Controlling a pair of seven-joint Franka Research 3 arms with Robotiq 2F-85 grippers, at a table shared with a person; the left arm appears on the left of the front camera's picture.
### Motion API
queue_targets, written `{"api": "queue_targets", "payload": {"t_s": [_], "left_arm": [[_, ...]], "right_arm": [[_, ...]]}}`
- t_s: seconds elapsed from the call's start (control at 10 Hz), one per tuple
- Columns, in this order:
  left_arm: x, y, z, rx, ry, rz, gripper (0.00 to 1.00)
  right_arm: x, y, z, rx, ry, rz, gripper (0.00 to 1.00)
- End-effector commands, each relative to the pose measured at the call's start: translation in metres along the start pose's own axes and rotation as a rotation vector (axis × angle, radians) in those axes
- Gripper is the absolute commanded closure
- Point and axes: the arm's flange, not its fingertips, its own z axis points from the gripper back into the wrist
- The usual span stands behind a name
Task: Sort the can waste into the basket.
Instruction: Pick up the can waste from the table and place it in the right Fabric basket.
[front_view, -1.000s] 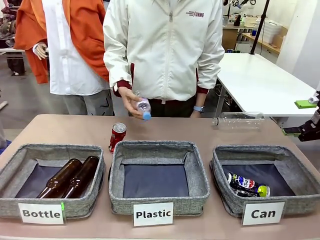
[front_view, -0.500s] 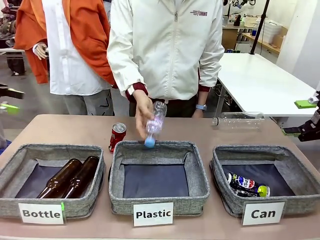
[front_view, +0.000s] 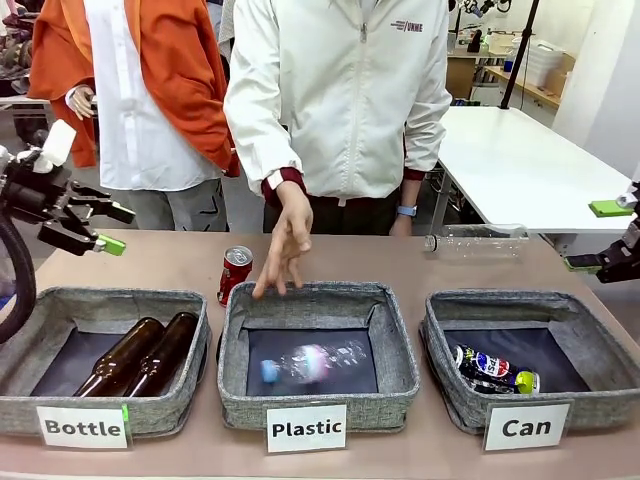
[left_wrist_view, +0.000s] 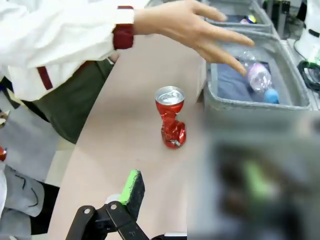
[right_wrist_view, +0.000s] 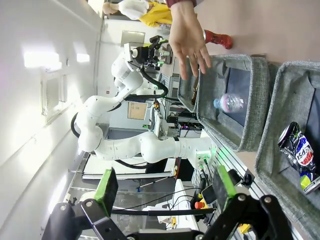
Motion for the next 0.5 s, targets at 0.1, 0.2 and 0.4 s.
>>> {"api": "queue_targets", "payload": {"t_s": [0.1, 0.2, 0.4], "left_arm": [[-0.021, -0.011, 0.078, -0.034, -0.094, 0.038, 0.00], [-0.033, -0.018, 0.100, -0.042, -0.146, 0.051, 0.00], [-0.046, -0.021, 0.115, -0.005, -0.180, 0.068, 0.00]], "right_arm": [[0.001, 0.002, 0.004, 0.003, 0.008, 0.016, 0.00], [0.001, 0.002, 0.004, 0.003, 0.008, 0.016, 0.00], [0.001, 0.002, 0.004, 0.003, 0.008, 0.016, 0.00]]}}
